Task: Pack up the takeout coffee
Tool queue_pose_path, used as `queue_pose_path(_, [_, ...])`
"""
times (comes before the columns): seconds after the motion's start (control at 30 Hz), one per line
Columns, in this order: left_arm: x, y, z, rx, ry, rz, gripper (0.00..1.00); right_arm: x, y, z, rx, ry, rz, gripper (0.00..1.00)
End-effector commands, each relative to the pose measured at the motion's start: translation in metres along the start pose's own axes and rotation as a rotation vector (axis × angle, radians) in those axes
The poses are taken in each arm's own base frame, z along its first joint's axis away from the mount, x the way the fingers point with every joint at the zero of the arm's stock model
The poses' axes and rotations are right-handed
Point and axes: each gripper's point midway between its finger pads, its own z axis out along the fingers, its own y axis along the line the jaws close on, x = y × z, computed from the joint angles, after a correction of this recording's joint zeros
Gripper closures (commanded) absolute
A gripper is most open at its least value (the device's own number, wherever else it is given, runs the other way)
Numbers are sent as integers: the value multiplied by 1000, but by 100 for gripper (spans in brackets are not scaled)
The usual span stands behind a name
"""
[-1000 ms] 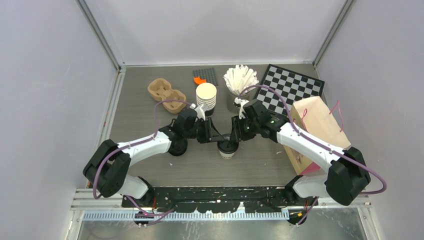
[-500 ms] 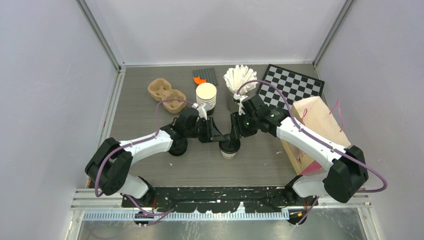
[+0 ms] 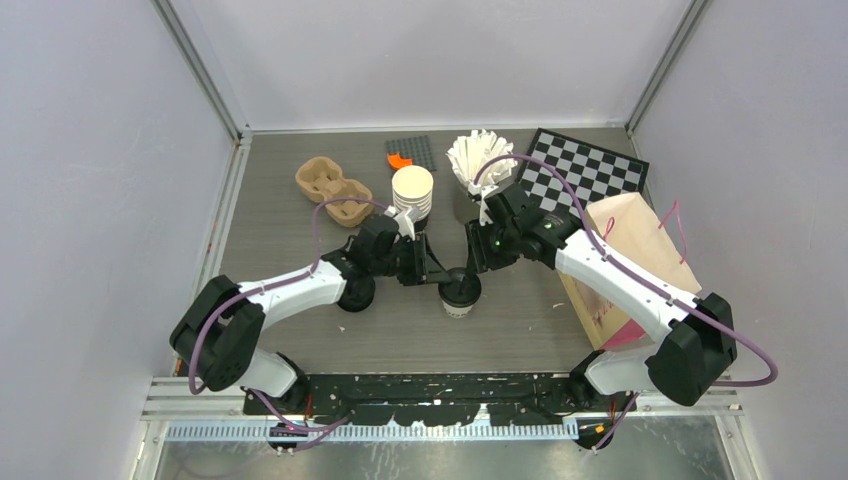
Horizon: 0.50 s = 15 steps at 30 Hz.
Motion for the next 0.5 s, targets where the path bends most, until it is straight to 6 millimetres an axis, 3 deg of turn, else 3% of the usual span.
queue_pose_path(0.0, [24, 32, -2, -134, 63, 6, 68, -17, 10, -11, -38, -52, -40, 58])
queue_pose_path(0.23, [25, 35, -1, -144, 67, 5, 69, -6, 16, 0, -82, -14, -28, 66])
queue_pose_path(0.47, [30, 44, 0, -170, 71, 7, 69, 28, 4, 23, -61, 67, 9, 70])
